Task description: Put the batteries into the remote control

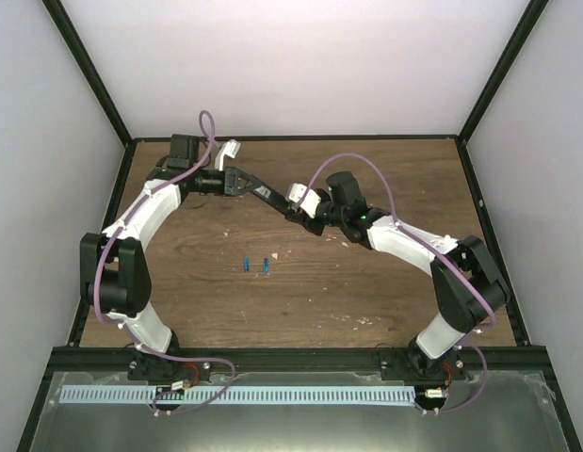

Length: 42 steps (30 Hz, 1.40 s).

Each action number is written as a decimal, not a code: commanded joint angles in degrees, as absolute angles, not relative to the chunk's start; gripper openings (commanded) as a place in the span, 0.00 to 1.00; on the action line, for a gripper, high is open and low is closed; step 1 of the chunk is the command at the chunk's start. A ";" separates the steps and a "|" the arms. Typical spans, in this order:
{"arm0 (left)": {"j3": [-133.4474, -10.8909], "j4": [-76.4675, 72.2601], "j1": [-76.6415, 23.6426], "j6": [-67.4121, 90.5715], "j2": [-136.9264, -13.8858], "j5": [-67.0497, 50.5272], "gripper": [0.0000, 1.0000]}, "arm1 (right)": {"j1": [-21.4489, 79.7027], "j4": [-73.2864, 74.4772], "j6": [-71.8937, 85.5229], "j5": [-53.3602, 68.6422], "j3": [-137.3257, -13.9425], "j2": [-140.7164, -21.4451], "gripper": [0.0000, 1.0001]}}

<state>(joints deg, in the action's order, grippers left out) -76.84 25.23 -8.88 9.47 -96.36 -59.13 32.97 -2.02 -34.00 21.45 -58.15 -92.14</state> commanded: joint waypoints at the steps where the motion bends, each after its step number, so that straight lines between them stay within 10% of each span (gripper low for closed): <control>1: -81.25 20.92 -5.23 9.79 -93.43 -60.40 0.00 | 32.34 10.54 -37.41 17.61 -55.90 -94.81 0.33; 42: -78.76 20.84 0.64 10.09 -91.84 -55.94 0.00 | 34.57 22.37 -25.81 25.90 -65.77 -96.42 0.50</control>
<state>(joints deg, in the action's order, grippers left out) -79.37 22.20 -0.54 10.24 -93.97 -57.65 32.64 14.96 -33.71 20.23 -57.71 -94.39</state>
